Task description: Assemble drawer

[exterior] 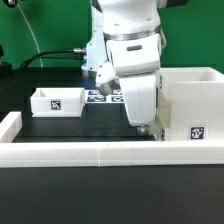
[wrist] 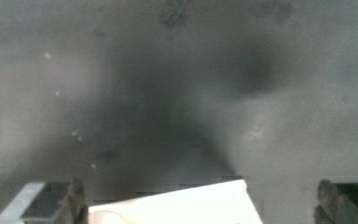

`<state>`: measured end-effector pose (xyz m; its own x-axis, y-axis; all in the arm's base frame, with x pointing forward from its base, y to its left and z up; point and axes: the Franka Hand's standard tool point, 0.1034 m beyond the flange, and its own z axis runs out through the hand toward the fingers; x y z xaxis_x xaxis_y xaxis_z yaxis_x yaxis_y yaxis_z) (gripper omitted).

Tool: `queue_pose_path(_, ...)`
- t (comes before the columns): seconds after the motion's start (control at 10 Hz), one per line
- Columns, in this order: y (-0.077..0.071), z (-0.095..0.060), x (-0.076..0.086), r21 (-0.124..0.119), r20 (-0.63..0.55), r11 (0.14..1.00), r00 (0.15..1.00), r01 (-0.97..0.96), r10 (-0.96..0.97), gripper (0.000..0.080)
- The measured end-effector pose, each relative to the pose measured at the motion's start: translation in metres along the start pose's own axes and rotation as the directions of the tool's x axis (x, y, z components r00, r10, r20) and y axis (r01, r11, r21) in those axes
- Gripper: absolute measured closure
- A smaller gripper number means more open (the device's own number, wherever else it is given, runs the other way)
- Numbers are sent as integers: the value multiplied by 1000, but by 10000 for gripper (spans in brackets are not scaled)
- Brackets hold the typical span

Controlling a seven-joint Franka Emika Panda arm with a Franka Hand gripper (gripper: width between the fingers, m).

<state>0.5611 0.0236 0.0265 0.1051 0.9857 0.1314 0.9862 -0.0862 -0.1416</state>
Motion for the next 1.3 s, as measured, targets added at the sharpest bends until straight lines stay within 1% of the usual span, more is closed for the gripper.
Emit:
queue_pose_path(0.2, 0, 0, 0, -2, 10, 1000, 1000, -20, 20, 150)
queue_pose_path(0.3, 0, 0, 0, -8, 9, 1000, 1000, -21, 21, 150)
queue_pose_path(0.4, -2, 2, -5, -11, 8, 1000, 1000, -20, 20, 150)
queue_pose_path(0.5, -11, 2, -19, -16, 12, 999, 999, -33, 33, 150)
queue_pose_path(0.6, -25, 2, -34, -14, 15, 998, 998, -55, 55, 150)
queue_pose_path(0.7, -36, 1, -40, -11, 19, 998, 998, -62, 62, 150)
queue_pose_path(0.9, -56, -5, -50, -12, 28, 998, 997, -68, 69, 150)
queue_pose_path(1.1, -75, -11, -57, -29, 38, 997, 996, -78, 79, 150)
queue_pose_path(1.2, -82, -14, -60, -29, 42, 996, 996, -82, 83, 150)
queue_pose_path(1.3, -81, -13, -59, -28, 41, 995, 994, -96, 97, 150)
